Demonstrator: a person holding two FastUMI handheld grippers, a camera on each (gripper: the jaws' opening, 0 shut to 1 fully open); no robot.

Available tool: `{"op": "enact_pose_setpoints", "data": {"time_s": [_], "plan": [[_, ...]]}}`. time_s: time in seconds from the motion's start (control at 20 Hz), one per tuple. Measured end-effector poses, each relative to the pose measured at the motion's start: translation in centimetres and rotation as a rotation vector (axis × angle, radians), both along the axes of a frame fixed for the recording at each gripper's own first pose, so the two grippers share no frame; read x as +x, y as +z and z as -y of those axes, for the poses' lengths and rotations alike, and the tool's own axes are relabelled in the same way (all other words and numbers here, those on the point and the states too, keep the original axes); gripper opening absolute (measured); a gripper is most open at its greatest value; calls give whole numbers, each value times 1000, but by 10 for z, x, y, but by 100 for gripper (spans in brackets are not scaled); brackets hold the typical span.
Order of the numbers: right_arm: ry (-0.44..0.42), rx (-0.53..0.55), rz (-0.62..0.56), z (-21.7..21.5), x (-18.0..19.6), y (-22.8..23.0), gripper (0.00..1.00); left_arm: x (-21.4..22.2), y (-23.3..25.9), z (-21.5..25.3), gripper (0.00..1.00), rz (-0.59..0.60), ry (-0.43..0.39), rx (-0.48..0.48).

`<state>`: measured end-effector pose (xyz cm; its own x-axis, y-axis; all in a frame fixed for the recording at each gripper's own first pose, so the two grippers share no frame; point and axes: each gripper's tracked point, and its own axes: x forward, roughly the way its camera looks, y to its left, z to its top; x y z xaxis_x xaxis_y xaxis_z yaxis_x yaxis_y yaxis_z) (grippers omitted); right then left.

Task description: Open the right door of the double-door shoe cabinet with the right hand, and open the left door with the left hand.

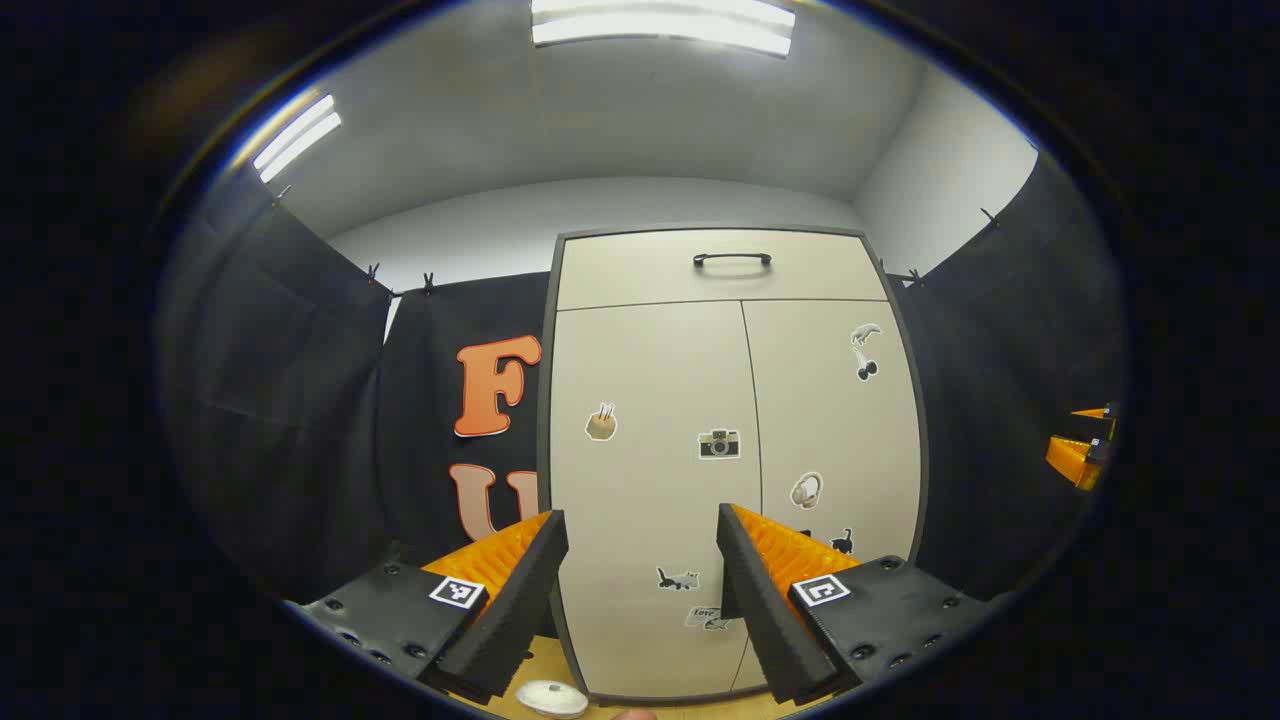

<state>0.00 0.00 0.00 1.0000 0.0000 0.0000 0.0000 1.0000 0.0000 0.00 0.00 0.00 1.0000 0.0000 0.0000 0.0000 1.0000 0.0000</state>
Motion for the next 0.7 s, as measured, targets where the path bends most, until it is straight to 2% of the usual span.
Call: {"op": "enact_pose_setpoints", "data": {"time_s": [0.2, 0.35, 0.7], "plan": [[-4, -18, -14, -18, 6, -1, 94, 9, 2, -14, 95, 14, -2, 0], [-21, -15, -19, -24, 9, 1, 94, 13, 7, -23, 97, 22, -3, -28], [-12, -10, -19, -37, 10, 8, 94, 13, 12, -30, 95, 23, -18, -73]]}}
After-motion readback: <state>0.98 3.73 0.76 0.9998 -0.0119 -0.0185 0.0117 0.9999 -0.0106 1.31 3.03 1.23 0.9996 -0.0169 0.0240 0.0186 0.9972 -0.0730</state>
